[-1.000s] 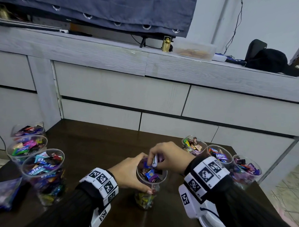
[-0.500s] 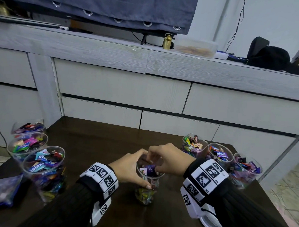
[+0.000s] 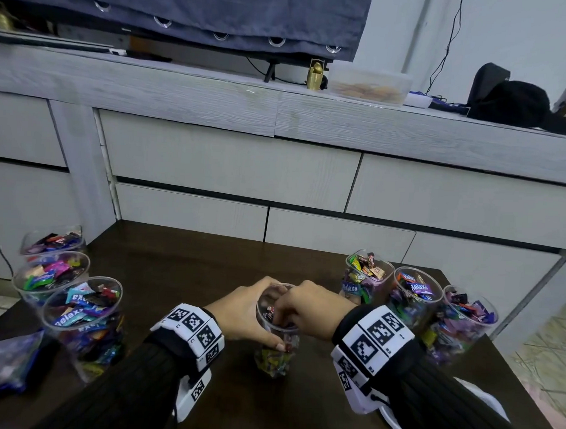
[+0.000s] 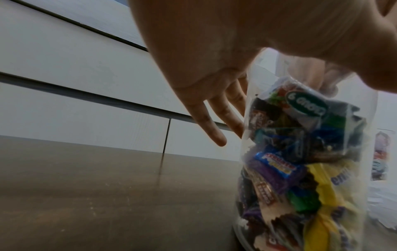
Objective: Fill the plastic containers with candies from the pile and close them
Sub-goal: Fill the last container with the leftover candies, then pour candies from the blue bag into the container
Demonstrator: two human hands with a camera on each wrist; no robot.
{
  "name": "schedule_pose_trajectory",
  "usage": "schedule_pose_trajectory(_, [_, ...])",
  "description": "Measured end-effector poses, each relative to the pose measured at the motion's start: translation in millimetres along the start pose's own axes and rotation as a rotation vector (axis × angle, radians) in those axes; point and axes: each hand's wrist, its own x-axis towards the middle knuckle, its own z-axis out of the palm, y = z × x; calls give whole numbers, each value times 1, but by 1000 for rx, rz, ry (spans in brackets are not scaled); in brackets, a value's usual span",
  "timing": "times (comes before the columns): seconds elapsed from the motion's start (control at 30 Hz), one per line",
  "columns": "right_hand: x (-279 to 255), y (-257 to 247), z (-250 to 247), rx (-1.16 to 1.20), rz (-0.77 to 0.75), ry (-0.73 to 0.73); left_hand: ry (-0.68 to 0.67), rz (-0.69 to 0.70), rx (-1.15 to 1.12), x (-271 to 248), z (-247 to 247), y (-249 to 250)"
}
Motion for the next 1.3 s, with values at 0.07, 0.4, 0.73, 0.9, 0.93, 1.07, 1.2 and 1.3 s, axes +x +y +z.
schedule_pose_trajectory(0.07, [2, 2, 1, 30, 6, 13, -2, -4, -3, 0, 0, 0])
schedule_pose_trajectory(0.4, [-5, 10, 3, 181, -43, 317, 131, 77, 4, -20, -7, 9])
schedule_pose_trajectory(0.73, [28, -62, 0, 115, -144, 440, 945, 381, -75, -118, -72, 25])
schedule_pose_trajectory(0.9, [62, -106, 39, 90, -110, 112, 1341, 154, -10, -186, -103, -29])
schedule_pose_trajectory(0.93, [69, -111, 48, 74, -93, 38, 1392, 64, 53, -199, -106, -45])
schedule_pose_trajectory(1.07, [90, -124, 87, 27, -38, -160, 1321, -407, 235, -240, -113, -106])
schedule_pose_trajectory(1.2, [101, -125, 116, 41, 42, -236, 968, -855, 453, -258, -105, -142])
schedule_pose_trajectory(1.3, [105, -121, 128, 28, 80, -258, 717, -980, 529, -264, -101, -160])
